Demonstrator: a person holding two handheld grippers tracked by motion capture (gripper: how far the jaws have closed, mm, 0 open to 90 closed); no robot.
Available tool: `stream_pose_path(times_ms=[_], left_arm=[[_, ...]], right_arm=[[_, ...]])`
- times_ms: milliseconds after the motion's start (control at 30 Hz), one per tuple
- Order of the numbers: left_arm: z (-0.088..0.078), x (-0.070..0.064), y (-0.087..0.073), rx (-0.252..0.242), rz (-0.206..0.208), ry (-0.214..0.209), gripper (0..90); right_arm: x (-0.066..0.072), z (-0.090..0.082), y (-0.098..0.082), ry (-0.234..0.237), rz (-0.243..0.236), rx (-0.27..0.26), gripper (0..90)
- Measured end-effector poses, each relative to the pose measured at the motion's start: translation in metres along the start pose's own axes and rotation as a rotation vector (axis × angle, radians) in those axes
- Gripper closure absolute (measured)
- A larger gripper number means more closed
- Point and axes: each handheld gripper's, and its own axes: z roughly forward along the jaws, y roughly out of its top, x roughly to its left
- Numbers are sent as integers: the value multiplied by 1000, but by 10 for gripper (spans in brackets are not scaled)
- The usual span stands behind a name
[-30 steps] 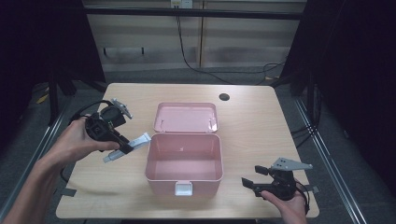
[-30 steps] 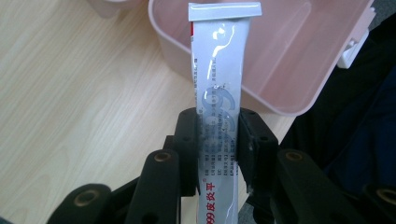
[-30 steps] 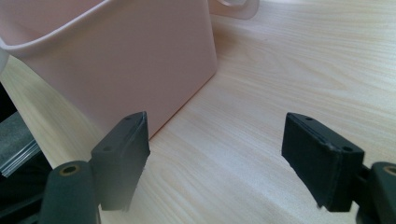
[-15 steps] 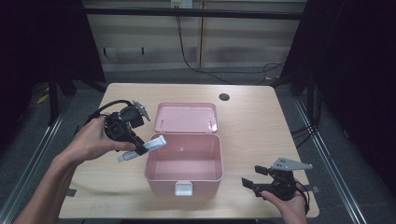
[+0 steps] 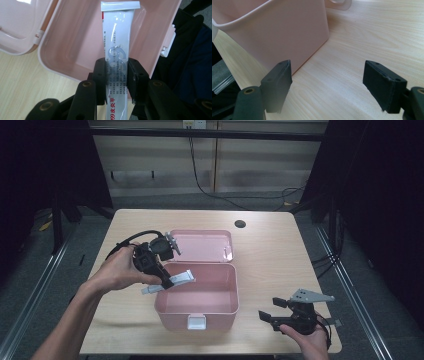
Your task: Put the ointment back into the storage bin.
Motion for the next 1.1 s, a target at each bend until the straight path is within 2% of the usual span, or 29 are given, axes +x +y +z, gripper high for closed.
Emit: stream_pose_path(times_ms=[100,167,267,433,500,533,567,633,700,733,833,1000,1100], left_arm=[[3,0,3,2,2,-16,709],[6,-1,7,13,8,-12,709],[12,-8,18,18,39,-19,709],[17,-14,29,29,68,-26,709],[22,-14,34,-5,67,-32,709],[22,-14,34,-5,67,-32,709],[26,-13,36,5,69,-51,709],[31,-14,37,-2,73,-48,708],[37,-14,40,8,83,-54,709],[44,-15,42,25,90,-72,708],[49,-16,43,35,92,-66,708],[65,-18,47,74,113,-96,708],[69,-19,48,79,116,-103,709]], right_arm=[[0,0,0,-1,-1,-2,232],[0,0,0,0,0,0,232],[0,0,0,1,-1,-1,232],[0,0,0,2,-3,-3,233],[0,-1,0,3,-6,-2,233],[0,-1,0,4,-4,-1,232],[0,-1,0,4,-4,-1,232],[0,0,0,5,-2,-2,232],[0,0,0,6,1,-1,232],[0,0,0,5,-1,-2,232],[0,0,0,4,-2,-3,232],[0,0,0,4,-2,-3,232],[1,-1,0,3,-1,-2,232]])
